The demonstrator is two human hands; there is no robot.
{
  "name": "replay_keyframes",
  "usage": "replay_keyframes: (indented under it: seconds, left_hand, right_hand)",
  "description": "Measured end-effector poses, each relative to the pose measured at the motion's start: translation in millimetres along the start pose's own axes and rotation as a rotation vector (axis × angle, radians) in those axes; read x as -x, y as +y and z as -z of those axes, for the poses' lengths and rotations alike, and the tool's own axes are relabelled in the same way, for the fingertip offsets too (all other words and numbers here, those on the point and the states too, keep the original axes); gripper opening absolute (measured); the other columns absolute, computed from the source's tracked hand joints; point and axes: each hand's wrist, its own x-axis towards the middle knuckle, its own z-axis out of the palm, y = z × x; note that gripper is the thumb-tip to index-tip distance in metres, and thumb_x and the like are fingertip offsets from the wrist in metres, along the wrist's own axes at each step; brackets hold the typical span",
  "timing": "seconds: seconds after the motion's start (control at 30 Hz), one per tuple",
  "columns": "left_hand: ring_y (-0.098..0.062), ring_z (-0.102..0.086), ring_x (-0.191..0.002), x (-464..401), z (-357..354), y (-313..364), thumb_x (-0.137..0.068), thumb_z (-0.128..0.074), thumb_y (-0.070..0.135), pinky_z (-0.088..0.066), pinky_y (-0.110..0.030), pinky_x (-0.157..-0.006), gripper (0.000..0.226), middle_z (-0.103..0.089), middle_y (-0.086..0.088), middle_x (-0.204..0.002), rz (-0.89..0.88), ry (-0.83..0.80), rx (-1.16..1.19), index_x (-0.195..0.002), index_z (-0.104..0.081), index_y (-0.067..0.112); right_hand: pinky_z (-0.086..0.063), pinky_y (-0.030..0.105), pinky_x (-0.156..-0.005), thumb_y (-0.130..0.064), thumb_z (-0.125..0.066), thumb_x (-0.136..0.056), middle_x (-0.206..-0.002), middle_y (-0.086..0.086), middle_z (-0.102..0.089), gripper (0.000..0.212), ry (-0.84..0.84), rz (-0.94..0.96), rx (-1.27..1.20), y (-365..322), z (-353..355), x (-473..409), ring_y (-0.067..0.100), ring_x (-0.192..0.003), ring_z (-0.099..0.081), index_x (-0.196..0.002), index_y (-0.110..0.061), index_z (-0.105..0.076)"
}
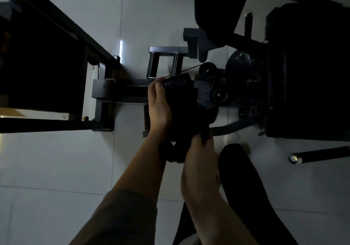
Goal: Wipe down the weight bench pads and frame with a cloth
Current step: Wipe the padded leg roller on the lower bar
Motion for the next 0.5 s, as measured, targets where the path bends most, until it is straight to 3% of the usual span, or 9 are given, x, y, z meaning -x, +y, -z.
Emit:
replay_keyframes:
  seconds: [0.07, 0.13, 0.23, 0.33, 0.43, 0.5]
  left_hand:
    - [0.001, -0.053, -0.083, 0.2, 1.8, -3.0, -0.101, -0.033, 0.029, -0.040, 0.002, -0.057, 0.030, -0.057, 0.005, -0.101, 0.047, -0.027, 0.093, -0.122, -0.052, 0.020]
    - [-0.002, -0.059, -0.086, 0.5, 6.1, -7.9, -0.099, -0.037, 0.033, -0.049, -0.008, -0.063, 0.029, -0.062, 0.009, -0.097, 0.103, -0.070, 0.204, -0.120, -0.054, 0.025]
    - [-0.007, -0.064, -0.090, -2.7, 8.5, -15.3, -0.098, -0.040, 0.035, -0.053, -0.021, -0.072, 0.023, -0.065, 0.008, -0.099, 0.115, -0.124, 0.292, -0.112, -0.058, 0.032]
    - [-0.014, -0.064, -0.096, -0.4, 6.7, -9.7, -0.098, -0.038, 0.038, -0.052, -0.029, -0.076, 0.017, -0.065, 0.003, -0.102, 0.154, -0.105, 0.279, -0.104, -0.054, 0.041]
    - [-0.015, -0.061, -0.096, 3.2, 2.4, -4.8, -0.099, -0.033, 0.042, -0.050, -0.030, -0.073, 0.026, -0.062, 0.000, -0.107, 0.158, -0.085, 0.220, -0.122, -0.045, 0.037]
    - [-0.014, -0.061, -0.094, 2.6, 0.9, -5.7, -0.099, -0.032, 0.043, -0.047, -0.030, -0.071, 0.031, -0.061, 0.001, -0.106, 0.128, -0.053, 0.172, -0.126, -0.043, 0.036]
  right_hand:
    - [-0.039, 0.041, -0.107, -0.040, -0.040, -0.095, -0.148, 0.008, -0.037, 0.060, 0.033, 0.331, 0.300, 12.0, 2.8, -4.3, 0.021, -0.134, -0.039, -0.147, -0.015, -0.026]
    - [-0.040, 0.040, -0.107, -0.051, -0.036, -0.091, -0.151, 0.008, -0.032, 0.069, -0.021, 0.549, 0.479, 16.5, 6.1, -22.4, 0.019, -0.138, -0.034, -0.147, -0.013, -0.024]
    - [-0.043, 0.036, -0.105, -0.051, -0.040, -0.091, -0.148, 0.006, -0.038, 0.068, -0.041, 0.679, 0.614, -8.9, -3.4, -54.9, 0.019, -0.134, -0.040, -0.147, -0.016, -0.026]
    - [-0.042, 0.034, -0.098, -0.046, -0.041, -0.094, -0.147, 0.008, -0.036, 0.064, -0.059, 0.740, 0.900, -58.2, -37.0, -89.5, 0.023, -0.132, -0.041, -0.147, -0.016, -0.023]
    - [-0.041, 0.036, -0.095, -0.043, -0.037, -0.097, -0.143, 0.007, -0.040, 0.054, -0.093, 0.755, 1.004, -78.3, -54.3, -102.3, 0.026, -0.128, -0.042, -0.142, -0.013, -0.033]
    - [-0.038, 0.034, -0.101, -0.044, -0.034, -0.097, -0.148, 0.008, -0.035, 0.056, -0.073, 0.835, 0.989, -62.5, -42.8, -93.2, 0.025, -0.134, -0.036, -0.144, -0.014, -0.031]
